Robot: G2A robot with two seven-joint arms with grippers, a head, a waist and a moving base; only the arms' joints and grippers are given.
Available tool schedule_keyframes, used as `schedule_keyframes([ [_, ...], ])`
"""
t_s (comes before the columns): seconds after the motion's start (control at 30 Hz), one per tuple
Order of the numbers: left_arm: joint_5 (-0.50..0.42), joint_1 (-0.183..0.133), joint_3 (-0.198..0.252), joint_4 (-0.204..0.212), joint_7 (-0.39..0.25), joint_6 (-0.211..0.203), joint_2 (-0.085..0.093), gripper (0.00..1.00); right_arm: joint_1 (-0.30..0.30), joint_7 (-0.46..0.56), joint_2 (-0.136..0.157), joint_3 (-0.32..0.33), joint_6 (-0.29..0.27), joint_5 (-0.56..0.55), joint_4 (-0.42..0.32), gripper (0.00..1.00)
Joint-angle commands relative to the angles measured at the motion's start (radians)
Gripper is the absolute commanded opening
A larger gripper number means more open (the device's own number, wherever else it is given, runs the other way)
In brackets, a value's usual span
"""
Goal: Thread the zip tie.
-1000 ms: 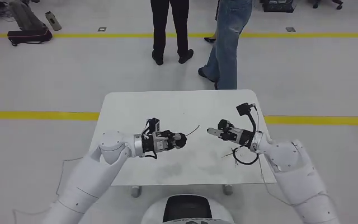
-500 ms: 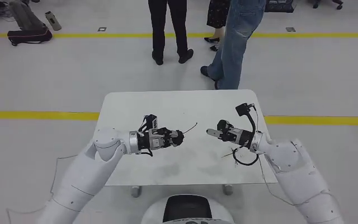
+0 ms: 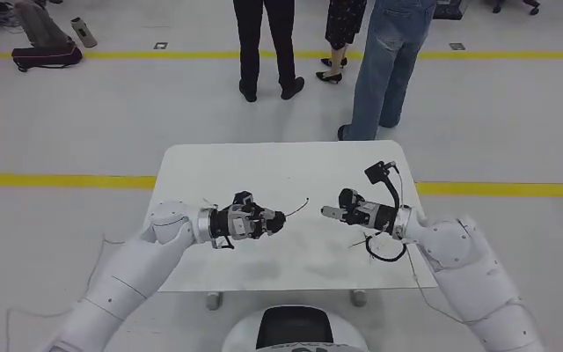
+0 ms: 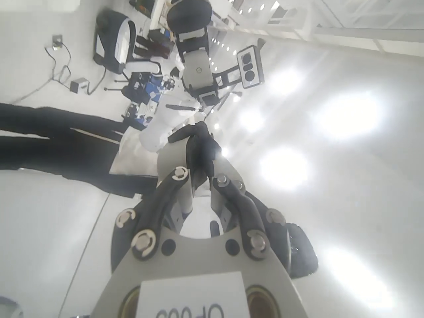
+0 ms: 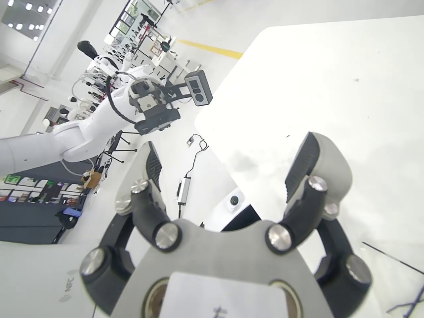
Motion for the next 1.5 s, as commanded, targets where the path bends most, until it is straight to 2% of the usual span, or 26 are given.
schedule_keyframes([
  [0.0, -0.023, -0.043, 0.056, 0.020, -0.021, 0.000, 0.020, 0.00, 0.005, 0.017, 0.005, -0.003, 0.000, 0.002, -0.009, 1.00],
  [0.03, -0.027, -0.070, 0.081, 0.030, -0.013, 0.000, 0.033, 0.00, 0.007, 0.024, 0.009, -0.004, 0.000, 0.008, -0.011, 1.00],
  [0.13, -0.030, -0.120, 0.139, 0.031, 0.018, 0.000, 0.063, 0.00, 0.006, 0.034, 0.017, 0.001, 0.000, 0.063, 0.008, 1.00],
  [0.2, -0.044, -0.143, 0.170, 0.025, 0.030, 0.000, 0.079, 0.00, 0.007, 0.054, 0.019, 0.006, 0.000, 0.133, 0.033, 1.00],
  [0.27, -0.060, -0.164, 0.204, 0.016, 0.052, 0.000, 0.096, 0.00, 0.016, 0.103, 0.020, 0.010, 0.000, 0.258, 0.091, 1.00],
  [0.37, -0.090, -0.190, 0.243, -0.005, 0.080, 0.000, 0.115, 0.00, 0.019, 0.111, 0.020, 0.011, 0.000, 0.271, 0.099, 1.00],
  [0.63, -0.090, -0.190, 0.243, -0.005, 0.080, 0.000, 0.115, 0.00, 0.019, 0.111, 0.020, 0.011, 0.000, 0.271, 0.099, 1.00],
  [0.77, -0.075, -0.191, 0.239, -0.017, 0.094, 0.000, 0.115, 0.00, 0.018, 0.093, 0.018, 0.002, 0.011, 0.267, 0.094, 1.00],
  [0.87, -0.054, -0.207, 0.243, -0.002, 0.061, 0.000, 0.122, 0.00, 0.035, 0.090, 0.015, -0.019, 0.030, 0.273, 0.094, 1.00],
  [1.0, -0.019, -0.241, 0.280, 0.030, 0.019, 0.000, 0.133, 0.00, 0.082, 0.104, 0.010, -0.054, 0.058, 0.286, 0.112, 1.00],
  [1.17, -0.039, -0.310, 0.356, 0.085, -0.021, 0.000, 0.143, 0.00, 0.173, 0.131, -0.003, -0.125, 0.114, 0.290, 0.162, 1.00],
  [1.27, -0.056, -0.346, 0.382, 0.102, -0.028, 0.000, 0.148, 0.00, 0.217, 0.161, -0.010, -0.161, 0.121, 0.293, 0.189, 1.00],
  [1.47, -0.057, -0.344, 0.382, 0.102, -0.022, 0.000, 0.148, 0.00, 0.217, 0.161, -0.010, -0.161, 0.121, 0.293, 0.189, 1.00],
])
